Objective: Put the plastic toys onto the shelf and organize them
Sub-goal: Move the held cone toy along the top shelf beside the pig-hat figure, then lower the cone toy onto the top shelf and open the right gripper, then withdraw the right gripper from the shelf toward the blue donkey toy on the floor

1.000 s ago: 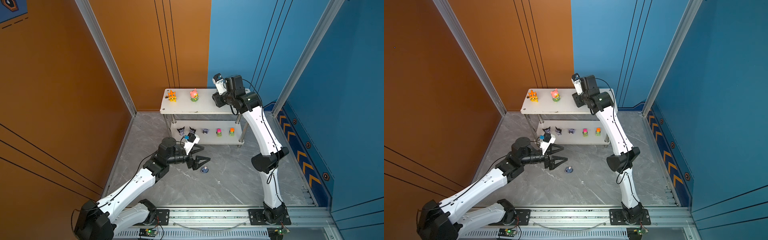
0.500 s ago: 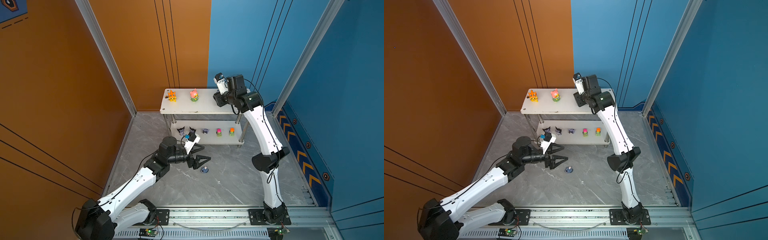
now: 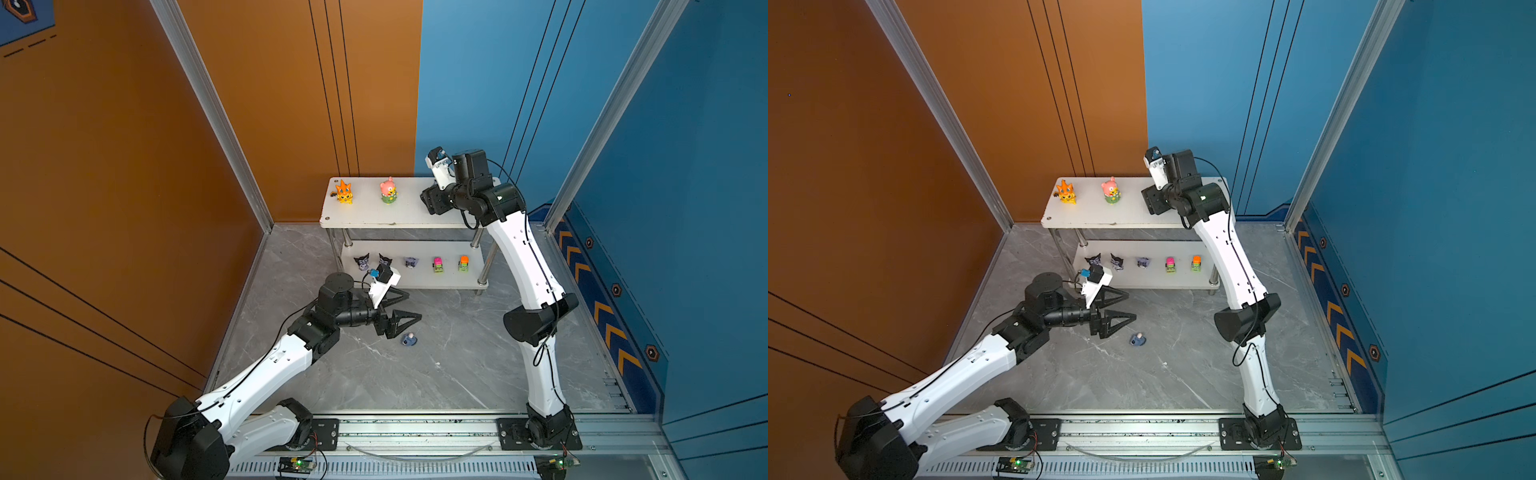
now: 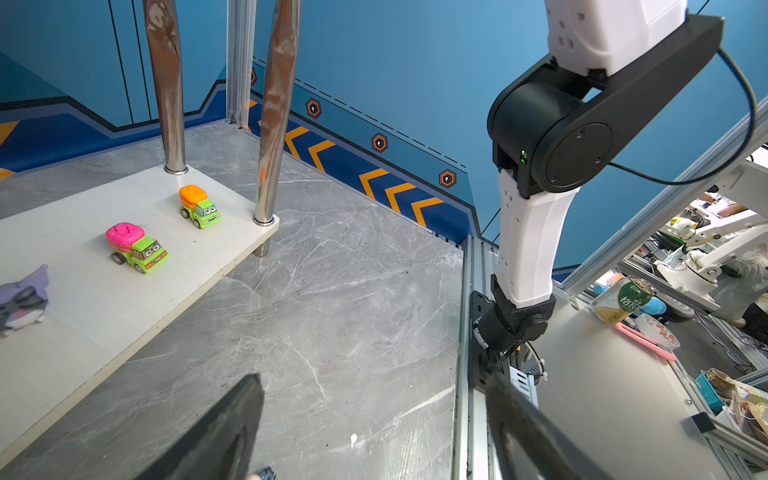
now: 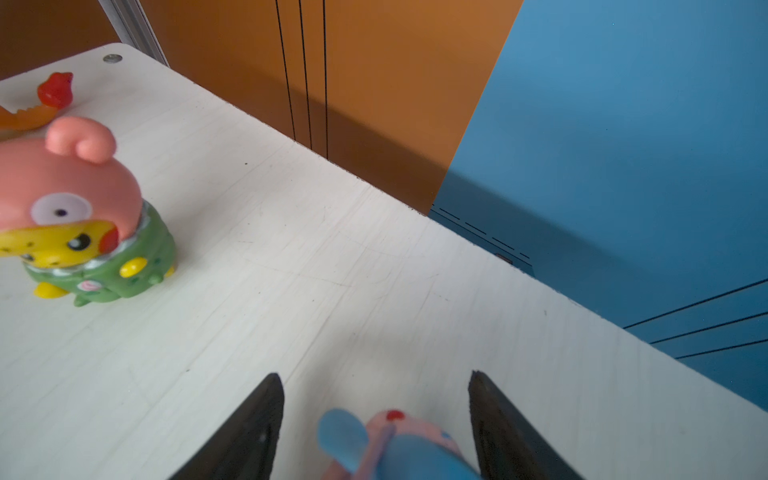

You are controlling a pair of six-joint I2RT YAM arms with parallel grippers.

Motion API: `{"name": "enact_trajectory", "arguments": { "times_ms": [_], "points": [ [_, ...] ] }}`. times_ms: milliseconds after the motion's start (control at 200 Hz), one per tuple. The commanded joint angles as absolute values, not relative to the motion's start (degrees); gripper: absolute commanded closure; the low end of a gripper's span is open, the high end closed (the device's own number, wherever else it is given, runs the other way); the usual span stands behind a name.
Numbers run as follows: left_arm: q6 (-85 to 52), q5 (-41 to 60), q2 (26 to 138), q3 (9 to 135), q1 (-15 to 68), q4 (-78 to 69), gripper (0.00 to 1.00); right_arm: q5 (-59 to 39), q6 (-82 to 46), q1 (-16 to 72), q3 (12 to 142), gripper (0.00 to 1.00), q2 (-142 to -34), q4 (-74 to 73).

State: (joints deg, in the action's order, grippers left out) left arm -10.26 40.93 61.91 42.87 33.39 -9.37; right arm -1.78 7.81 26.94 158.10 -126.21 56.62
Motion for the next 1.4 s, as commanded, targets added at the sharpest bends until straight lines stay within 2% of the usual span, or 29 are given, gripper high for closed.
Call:
{"name": "enact_trajectory", "arguments": {
  "times_ms": [0,796,1101,1391],
  "points": [
    [-9.52,41.41,61.74,44.06,33.39,-9.19,0.15,-4.69,6.53,26.13,159.08,0.27,-123.27,58.78],
    [-9.36,40.97,60.64,43.68,33.78,-8.96,0.15,-9.36,5.15,25.22,155.9,0.25,-115.79,62.31],
    [-9.3,41.0,60.3,43.87,33.91,-8.73,0.15,-5.39,4.46,25.14,151.44,0.25,-111.74,61.81],
    [-9.25,41.07,60.28,44.22,33.88,-8.75,0.15,-6.35,3.36,23.5,149.46,0.26,-111.52,59.82]
  ]
}}
